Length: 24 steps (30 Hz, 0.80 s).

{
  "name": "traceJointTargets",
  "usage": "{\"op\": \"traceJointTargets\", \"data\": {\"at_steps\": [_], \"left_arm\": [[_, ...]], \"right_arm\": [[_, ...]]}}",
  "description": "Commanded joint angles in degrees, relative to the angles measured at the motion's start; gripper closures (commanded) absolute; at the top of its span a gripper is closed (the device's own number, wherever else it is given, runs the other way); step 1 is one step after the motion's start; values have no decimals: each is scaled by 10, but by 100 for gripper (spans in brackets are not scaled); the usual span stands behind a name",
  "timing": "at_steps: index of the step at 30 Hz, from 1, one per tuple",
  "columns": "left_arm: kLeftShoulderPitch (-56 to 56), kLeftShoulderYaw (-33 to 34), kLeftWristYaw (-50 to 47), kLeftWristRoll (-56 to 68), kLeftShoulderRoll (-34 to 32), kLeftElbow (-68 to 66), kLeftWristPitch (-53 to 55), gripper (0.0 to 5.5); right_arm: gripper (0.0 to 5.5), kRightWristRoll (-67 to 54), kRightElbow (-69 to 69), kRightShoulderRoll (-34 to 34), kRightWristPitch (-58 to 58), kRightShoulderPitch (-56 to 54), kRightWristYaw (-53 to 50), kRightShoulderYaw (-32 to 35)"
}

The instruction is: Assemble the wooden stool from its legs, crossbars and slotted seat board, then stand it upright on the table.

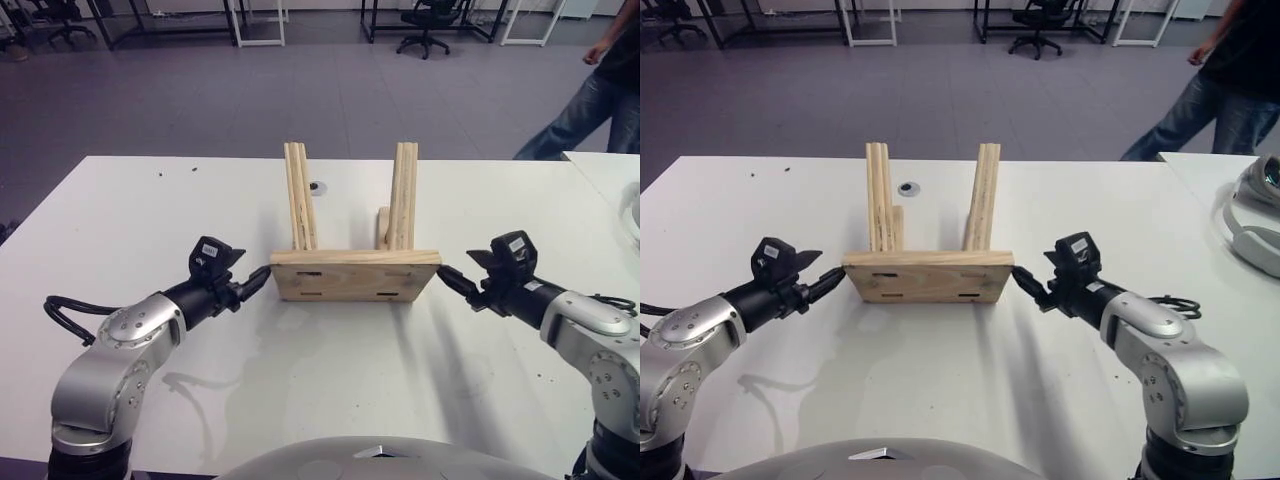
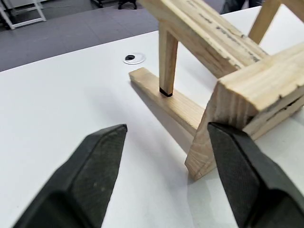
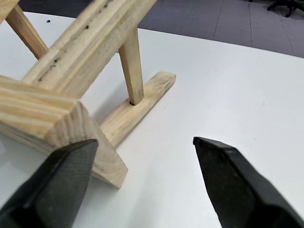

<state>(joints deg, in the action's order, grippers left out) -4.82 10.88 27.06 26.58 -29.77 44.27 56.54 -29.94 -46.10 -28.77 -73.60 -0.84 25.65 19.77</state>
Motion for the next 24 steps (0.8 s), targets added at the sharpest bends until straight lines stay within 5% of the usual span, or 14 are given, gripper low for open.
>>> {"op": "traceJointTargets", "data": {"at_steps": [1, 9, 20, 24], "left_arm": [[-42, -29, 98, 30, -61, -2, -40, 234], [-99, -12, 261, -94, -238, -209, -271, 234], [136, -191, 397, -93, -182, -307, -342, 234], [163, -207, 421, -104, -181, -346, -368, 303]], "right_arm": [[173, -68, -42, -50, 25, -5, 77, -33], [173, 70, 119, -263, 324, 105, 273, -60], [173, 100, 309, -190, 469, -86, 396, -273], [248, 126, 349, -179, 502, -113, 412, -306]]}}
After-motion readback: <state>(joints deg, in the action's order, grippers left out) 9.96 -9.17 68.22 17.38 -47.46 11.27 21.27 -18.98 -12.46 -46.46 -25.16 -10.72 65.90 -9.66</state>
